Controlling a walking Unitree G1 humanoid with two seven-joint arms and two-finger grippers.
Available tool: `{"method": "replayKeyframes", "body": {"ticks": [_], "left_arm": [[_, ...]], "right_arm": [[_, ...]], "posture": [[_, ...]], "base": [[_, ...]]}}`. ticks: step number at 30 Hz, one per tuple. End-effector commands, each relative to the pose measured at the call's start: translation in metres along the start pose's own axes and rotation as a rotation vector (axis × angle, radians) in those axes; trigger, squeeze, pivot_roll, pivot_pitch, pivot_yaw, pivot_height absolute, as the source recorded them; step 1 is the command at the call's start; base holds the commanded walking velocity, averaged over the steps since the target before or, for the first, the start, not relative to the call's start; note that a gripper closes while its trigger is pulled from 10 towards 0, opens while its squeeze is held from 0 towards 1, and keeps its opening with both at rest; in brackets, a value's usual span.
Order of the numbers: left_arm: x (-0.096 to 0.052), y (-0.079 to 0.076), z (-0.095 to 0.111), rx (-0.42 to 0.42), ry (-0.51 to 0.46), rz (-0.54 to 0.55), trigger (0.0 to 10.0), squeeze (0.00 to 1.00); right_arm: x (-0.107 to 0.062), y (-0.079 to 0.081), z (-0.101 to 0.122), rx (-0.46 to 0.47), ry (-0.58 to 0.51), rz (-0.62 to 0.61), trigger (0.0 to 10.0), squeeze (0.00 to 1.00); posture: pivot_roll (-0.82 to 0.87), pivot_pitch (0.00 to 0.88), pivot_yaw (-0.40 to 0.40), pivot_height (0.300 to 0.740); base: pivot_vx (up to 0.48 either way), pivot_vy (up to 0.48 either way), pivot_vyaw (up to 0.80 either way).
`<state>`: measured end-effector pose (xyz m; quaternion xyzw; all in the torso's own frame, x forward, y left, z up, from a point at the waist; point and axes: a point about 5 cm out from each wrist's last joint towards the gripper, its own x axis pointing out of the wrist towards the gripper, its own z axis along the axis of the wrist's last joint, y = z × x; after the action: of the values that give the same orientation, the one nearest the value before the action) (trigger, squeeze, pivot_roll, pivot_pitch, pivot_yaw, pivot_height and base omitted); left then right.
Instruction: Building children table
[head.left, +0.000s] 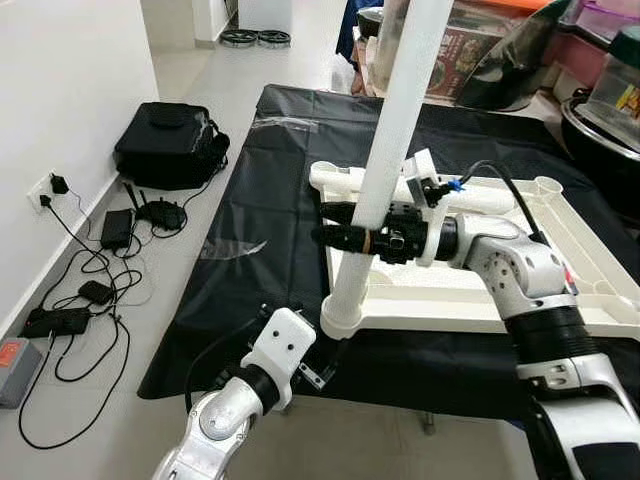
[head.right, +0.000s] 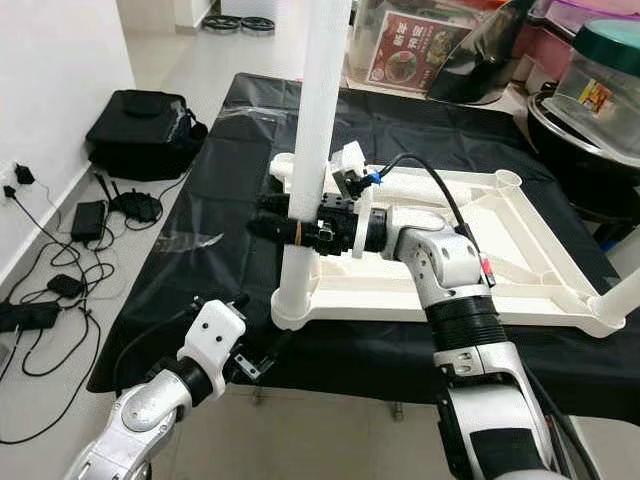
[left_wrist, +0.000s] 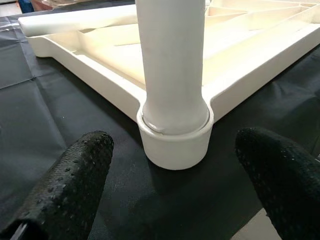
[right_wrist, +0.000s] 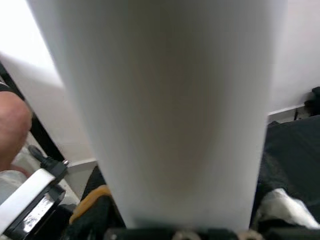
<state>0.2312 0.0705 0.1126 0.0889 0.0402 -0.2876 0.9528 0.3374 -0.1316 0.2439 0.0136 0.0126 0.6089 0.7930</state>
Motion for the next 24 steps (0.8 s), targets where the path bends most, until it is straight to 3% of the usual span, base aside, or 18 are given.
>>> {"method": "replayKeyframes", "body": {"ticks": [1,2,4,6,7,8,9,10,11,12,19,21,24], "left_arm": [[-0.001,-0.001,-0.003,-0.001,0.015,-0.001,10.0,0.0],[-0.001,-0.001,-0.003,-0.001,0.015,-0.001,10.0,0.0],[-0.001,0.0,-0.003,0.0,0.015,-0.002,10.0,0.0],[-0.001,0.0,-0.003,0.0,0.015,-0.002,10.0,0.0],[-0.001,0.0,-0.004,0.001,0.015,-0.003,10.0,0.0],[-0.001,0.0,-0.003,0.001,0.015,-0.003,10.0,0.0],[-0.001,0.0,-0.003,0.001,0.015,-0.003,10.0,0.0],[-0.001,0.0,-0.003,0.001,0.016,-0.003,10.0,0.0],[-0.001,0.0,-0.003,0.001,0.016,-0.003,10.0,0.0],[-0.001,0.0,-0.003,0.002,0.016,-0.004,10.0,0.0],[-0.001,0.0,-0.003,0.003,0.016,-0.004,10.0,0.0],[-0.001,0.0,-0.003,0.003,0.015,-0.004,10.0,0.0],[-0.001,0.0,-0.003,0.003,0.015,-0.004,10.0,0.0]], "right_arm": [[0.005,0.003,0.013,-0.036,-0.03,0.008,0.0,0.0],[0.005,0.003,0.013,-0.036,-0.03,0.008,0.0,0.0],[0.009,-0.017,0.018,-0.046,-0.042,-0.232,0.0,0.0],[0.009,-0.017,0.018,-0.046,-0.042,-0.232,0.0,0.0],[0.009,-0.025,0.019,-0.039,-0.048,-0.331,0.0,0.0],[0.006,-0.041,0.02,-0.005,-0.073,-0.541,0.0,0.0],[0.006,-0.041,0.02,-0.005,-0.073,-0.541,0.0,0.0],[0.0,-0.054,0.019,0.022,-0.094,-0.757,0.0,0.0],[0.0,-0.054,0.019,0.022,-0.094,-0.757,0.0,0.0],[-0.017,-0.069,0.011,0.065,-0.102,-1.12,0.0,0.0],[-0.022,-0.07,0.008,0.067,-0.097,-1.202,0.0,0.0],[-0.029,-0.061,-0.007,0.045,-0.054,-1.457,0.0,0.0],[-0.029,-0.054,-0.012,0.048,-0.04,-1.554,0.0,0.0]], "posture": [[0.12,0.068,-0.116,0.74],[0.12,0.068,-0.116,0.74],[0.12,0.072,-0.114,0.74],[0.12,0.072,-0.114,0.74],[0.12,0.072,-0.112,0.74],[0.12,0.07,-0.113,0.74],[0.12,0.07,-0.113,0.74],[0.12,0.071,-0.114,0.74],[0.12,0.071,-0.114,0.74],[0.12,0.072,-0.114,0.74],[0.12,0.072,-0.114,0.74],[0.12,0.076,-0.114,0.74],[0.12,0.077,-0.115,0.74]], "base": [[0.0,0.0,0.0],[0.0,0.0,0.0],[0.0,0.0,0.0],[0.0,0.0,0.0],[0.0,0.0,0.0],[0.0,0.0,0.0],[0.0,0.0,0.0],[0.0,0.0,0.0],[0.0,0.0,0.0],[0.0,0.0,0.0],[0.0,0.0,0.0],[0.0,0.0,0.0],[0.0,0.0,0.0]]}}
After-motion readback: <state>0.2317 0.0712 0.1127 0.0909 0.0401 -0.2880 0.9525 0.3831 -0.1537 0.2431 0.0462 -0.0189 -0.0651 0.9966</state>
